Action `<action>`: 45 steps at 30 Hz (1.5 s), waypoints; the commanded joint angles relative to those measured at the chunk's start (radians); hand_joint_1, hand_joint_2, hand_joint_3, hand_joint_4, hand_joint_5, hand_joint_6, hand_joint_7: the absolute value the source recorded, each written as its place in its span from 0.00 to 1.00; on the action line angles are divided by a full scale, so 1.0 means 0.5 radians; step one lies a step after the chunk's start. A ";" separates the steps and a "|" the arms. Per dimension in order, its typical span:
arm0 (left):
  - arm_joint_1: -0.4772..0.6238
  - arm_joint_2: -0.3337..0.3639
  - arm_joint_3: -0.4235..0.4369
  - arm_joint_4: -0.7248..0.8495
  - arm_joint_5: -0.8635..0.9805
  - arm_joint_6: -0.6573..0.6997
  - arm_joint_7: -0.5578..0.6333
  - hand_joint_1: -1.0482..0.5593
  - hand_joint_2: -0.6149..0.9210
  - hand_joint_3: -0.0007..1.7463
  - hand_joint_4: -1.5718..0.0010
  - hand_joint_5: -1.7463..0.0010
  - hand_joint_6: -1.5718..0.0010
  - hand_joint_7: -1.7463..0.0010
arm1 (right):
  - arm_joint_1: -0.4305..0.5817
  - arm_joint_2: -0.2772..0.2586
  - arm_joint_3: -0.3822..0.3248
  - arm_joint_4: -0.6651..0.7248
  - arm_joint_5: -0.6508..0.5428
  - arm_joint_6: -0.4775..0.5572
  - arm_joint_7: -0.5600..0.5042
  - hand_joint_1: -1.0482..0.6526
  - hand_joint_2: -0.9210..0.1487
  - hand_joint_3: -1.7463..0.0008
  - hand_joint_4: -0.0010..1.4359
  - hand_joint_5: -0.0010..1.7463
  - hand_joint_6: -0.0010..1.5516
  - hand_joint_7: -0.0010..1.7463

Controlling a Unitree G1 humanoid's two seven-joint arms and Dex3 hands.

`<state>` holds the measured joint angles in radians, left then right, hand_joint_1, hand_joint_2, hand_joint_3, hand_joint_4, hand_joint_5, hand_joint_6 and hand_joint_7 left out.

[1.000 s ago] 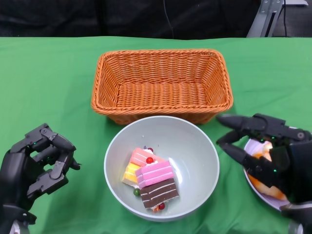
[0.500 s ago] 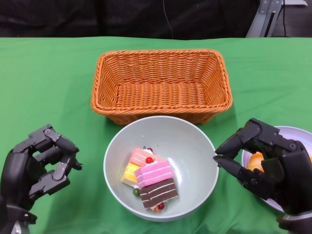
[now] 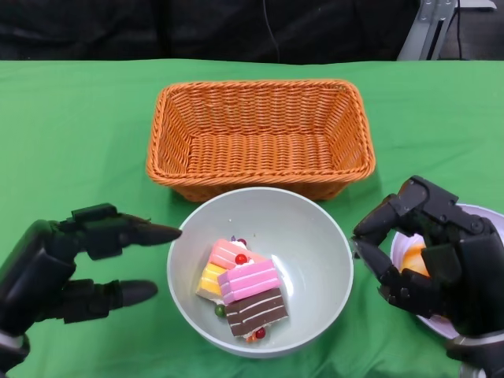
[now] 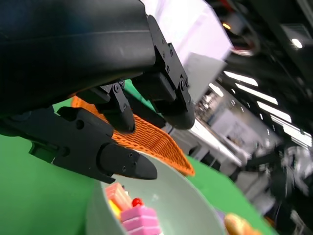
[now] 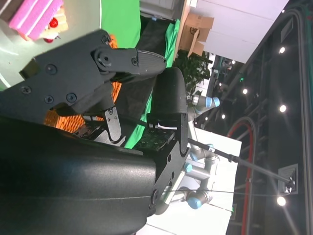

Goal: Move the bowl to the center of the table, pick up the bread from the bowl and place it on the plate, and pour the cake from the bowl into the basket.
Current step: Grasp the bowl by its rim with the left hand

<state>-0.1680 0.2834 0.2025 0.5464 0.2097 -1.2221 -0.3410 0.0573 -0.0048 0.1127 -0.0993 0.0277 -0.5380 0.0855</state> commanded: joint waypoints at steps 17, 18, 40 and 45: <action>-0.170 0.120 0.157 0.084 1.261 -0.581 0.977 0.37 0.87 0.01 0.55 0.90 0.51 0.99 | -0.017 0.085 -0.050 -0.005 -0.063 0.004 -0.069 0.46 0.43 0.45 0.48 0.86 0.43 0.72; -0.182 0.133 0.140 0.089 1.322 -0.589 1.027 0.37 0.88 0.01 0.54 0.90 0.49 0.98 | -0.016 0.092 -0.048 -0.003 -0.063 0.003 -0.073 0.46 0.43 0.45 0.48 0.86 0.43 0.72; -0.361 0.664 -0.754 0.002 2.047 -0.016 2.143 0.43 0.86 0.00 0.37 0.93 0.33 0.98 | -0.010 0.129 -0.018 -0.004 -0.097 -0.014 -0.078 0.45 0.40 0.48 0.47 0.88 0.42 0.73; -0.414 0.747 -0.948 0.000 2.021 0.077 2.225 0.41 0.87 0.01 0.35 0.94 0.31 0.98 | -0.001 0.132 -0.001 -0.012 -0.058 -0.006 -0.059 0.45 0.38 0.50 0.47 0.89 0.42 0.73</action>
<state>-0.3620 0.6256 -0.2518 0.5523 1.2230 -1.1935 0.7493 0.0510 0.0617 0.1132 -0.0975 -0.0126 -0.5371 0.0542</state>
